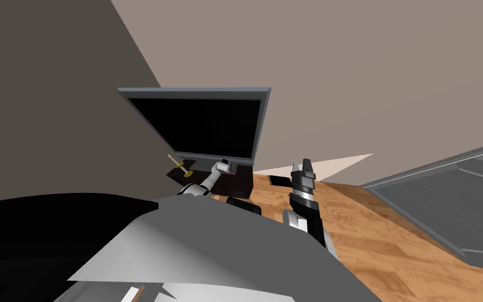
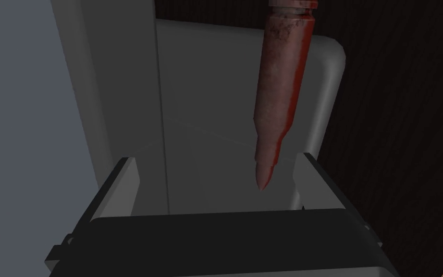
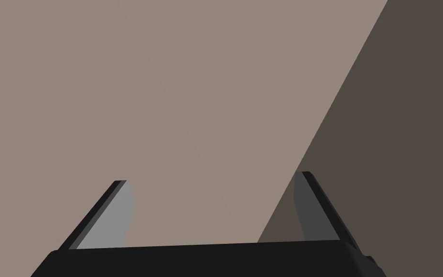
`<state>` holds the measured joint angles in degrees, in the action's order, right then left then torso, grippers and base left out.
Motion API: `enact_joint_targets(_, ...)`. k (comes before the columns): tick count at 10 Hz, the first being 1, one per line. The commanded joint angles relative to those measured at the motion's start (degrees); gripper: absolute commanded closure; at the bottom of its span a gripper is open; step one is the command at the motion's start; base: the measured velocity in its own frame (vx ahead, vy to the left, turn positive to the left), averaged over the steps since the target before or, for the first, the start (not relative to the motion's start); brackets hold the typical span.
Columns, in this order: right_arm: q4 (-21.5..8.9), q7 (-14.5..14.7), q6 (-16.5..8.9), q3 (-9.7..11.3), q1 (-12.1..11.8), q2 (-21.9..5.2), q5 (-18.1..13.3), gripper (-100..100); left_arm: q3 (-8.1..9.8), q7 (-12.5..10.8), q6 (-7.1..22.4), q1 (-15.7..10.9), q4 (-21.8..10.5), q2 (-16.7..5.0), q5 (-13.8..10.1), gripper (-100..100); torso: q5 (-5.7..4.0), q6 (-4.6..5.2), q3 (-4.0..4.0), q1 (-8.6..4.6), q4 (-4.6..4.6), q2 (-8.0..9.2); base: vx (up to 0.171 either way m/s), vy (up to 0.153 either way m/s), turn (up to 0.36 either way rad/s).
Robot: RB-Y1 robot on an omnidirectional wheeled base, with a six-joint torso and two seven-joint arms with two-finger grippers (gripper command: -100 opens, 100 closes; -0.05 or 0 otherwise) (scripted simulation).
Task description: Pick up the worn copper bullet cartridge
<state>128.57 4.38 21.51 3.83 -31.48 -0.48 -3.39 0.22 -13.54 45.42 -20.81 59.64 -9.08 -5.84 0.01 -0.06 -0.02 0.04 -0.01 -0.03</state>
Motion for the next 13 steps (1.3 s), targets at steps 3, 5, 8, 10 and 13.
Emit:
enact_joint_targets(3, 0.0, 0.0, 0.0, 0.0, 0.0, 0.0, 0.0, 0, 0.37, -1.0, 4.6, -2.7, -4.4, 0.2, 0.0, -100, 0.0, 0.0, 0.0, -0.01, 0.0, -0.01, -0.004, 0.019, -0.118)
enact_joint_targets(5, 0.0, 0.0, 0.0, 0.0, 0.0, 0.0, 0.0, 0, 0.55, -1.4, 6.5, -3.9, -6.2, 0.3, 0.0, -100, 0.0, -0.01, 0.0, -0.01, 0.0, 0.0, -0.01, 0.018, -0.074)
enact_joint_targets(8, 0.0, 0.0, 0.0, 0.0, 0.0, 0.0, 0.0, 0, 0.7, -1.7, 8.2, -4.7, -7.6, 0.3, -0.1, -100, 0.01, -0.02, 0.04, 0.03, 0.01, 0.06, -0.017, 0.023, -0.061)
enact_joint_targets(10, 0.0, 0.0, 0.0, 0.0, 0.0, 0.0, 0.0, 0, 0.81, -1.4, 6.5, -4.2, -9.0, 0.5, 0.0, -100, -0.01, -0.03, 0.0, -0.05, 0.0, 0.0, 0.005, -0.003, 0.008)
enact_joint_targets(13, 0.0, 0.0, 0.0, 0.0, 0.0, 0.0, 0.0, 0, 0.96, -1.0, 3.7, -3.5, -11.1, 0.9, 0.2, -100, -0.02, -0.03, -0.03, -0.12, -0.01, -0.05, 0.011, -0.016, 0.045)
